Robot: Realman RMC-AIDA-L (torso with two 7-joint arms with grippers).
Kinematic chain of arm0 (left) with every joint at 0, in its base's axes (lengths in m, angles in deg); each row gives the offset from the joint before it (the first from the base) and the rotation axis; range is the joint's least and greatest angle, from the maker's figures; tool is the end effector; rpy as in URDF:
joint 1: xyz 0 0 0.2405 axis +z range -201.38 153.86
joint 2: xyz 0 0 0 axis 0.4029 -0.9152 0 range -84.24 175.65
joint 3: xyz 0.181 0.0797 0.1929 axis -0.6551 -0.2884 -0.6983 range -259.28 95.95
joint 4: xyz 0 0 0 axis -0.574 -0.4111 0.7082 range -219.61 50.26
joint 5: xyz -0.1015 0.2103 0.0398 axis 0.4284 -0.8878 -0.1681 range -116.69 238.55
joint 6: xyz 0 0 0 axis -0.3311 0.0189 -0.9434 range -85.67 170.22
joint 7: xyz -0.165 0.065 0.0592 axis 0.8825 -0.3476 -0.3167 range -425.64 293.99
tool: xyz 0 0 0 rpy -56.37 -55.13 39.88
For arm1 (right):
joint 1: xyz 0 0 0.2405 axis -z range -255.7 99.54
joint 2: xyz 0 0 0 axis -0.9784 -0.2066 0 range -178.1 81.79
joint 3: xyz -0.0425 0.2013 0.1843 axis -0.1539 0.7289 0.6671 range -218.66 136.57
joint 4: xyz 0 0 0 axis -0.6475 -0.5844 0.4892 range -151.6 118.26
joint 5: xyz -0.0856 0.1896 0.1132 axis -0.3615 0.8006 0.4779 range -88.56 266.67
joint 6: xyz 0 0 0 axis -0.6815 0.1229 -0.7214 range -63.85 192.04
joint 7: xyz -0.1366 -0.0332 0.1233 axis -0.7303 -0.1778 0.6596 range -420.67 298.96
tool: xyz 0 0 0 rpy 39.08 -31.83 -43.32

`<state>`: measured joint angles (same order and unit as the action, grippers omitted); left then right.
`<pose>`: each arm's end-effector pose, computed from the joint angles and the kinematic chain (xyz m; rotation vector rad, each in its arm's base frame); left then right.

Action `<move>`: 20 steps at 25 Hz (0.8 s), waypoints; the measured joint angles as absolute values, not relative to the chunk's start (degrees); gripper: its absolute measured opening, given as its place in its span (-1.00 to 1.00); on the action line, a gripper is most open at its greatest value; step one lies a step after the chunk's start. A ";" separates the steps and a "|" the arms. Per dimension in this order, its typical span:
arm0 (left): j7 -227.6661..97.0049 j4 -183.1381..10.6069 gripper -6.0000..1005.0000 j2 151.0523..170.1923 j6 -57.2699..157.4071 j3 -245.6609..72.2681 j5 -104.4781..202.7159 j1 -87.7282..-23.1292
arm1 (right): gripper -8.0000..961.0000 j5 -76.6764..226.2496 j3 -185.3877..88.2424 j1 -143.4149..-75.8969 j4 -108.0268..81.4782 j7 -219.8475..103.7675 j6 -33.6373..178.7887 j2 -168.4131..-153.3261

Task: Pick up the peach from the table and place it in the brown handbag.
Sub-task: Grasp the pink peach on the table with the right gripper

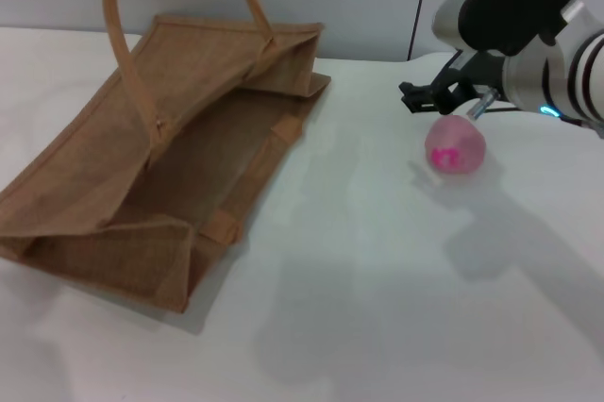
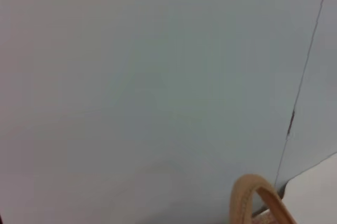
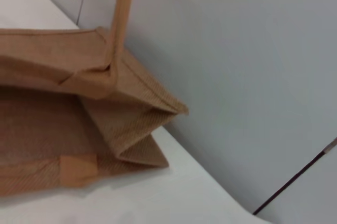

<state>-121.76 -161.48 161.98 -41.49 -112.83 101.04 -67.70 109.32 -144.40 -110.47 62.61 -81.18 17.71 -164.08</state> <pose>-0.1960 0.4878 0.1426 -2.2224 -0.7649 -0.3103 0.1415 0.4639 -0.0754 -2.3006 0.3407 -0.1463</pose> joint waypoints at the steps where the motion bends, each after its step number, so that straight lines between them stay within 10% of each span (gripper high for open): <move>1: -121.29 -162.35 -0.75 161.98 -41.53 -113.63 100.99 -67.72 | 0.82 109.32 -144.39 -110.48 62.81 -81.19 16.96 -164.09; 20: -120.40 -164.17 -0.75 161.71 -41.76 -114.71 100.65 -68.97 | 0.82 107.39 -141.95 -112.60 58.95 -81.43 5.58 -163.82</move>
